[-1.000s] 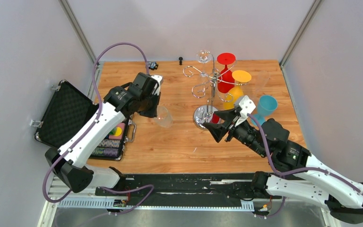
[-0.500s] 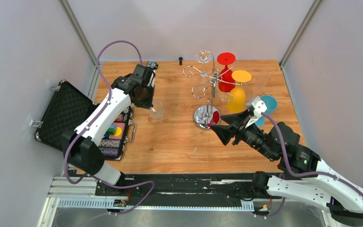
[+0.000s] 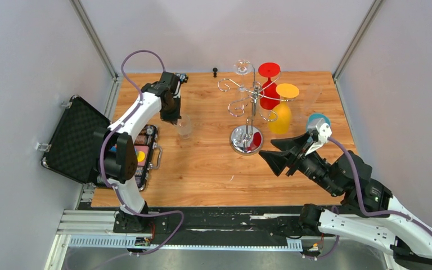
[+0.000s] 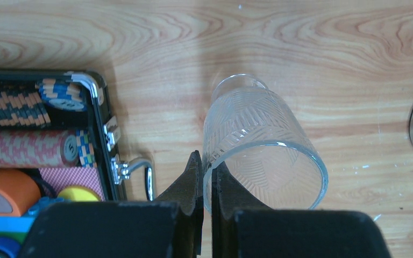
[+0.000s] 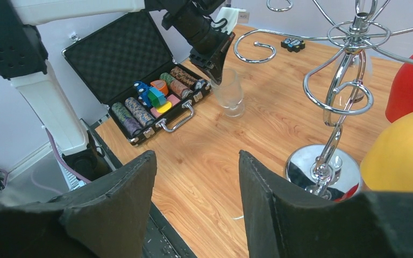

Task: Take the wine glass off the wine glass rack
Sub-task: Place the wine glass at the center of the board.

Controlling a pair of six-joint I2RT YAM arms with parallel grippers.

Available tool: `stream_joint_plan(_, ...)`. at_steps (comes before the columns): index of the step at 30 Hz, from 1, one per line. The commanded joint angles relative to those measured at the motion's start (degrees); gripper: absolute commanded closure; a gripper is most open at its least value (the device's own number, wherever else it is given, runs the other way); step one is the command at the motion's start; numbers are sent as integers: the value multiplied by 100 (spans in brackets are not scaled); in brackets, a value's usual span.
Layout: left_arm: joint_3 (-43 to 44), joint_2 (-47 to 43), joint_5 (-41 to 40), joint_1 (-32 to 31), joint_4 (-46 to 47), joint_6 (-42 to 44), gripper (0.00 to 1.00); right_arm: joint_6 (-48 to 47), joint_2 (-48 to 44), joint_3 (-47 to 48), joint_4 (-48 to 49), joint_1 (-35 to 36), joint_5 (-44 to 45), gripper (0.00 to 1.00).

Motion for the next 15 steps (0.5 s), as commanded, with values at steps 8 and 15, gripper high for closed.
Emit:
stream_joint_plan(8,624,512,101,231,389,5,100,-42,-130,-13,-154,21,103,43)
stream_joint_plan(15,485,600,148,299,500,35,100,-42,-69,-47,-162,28,113,41)
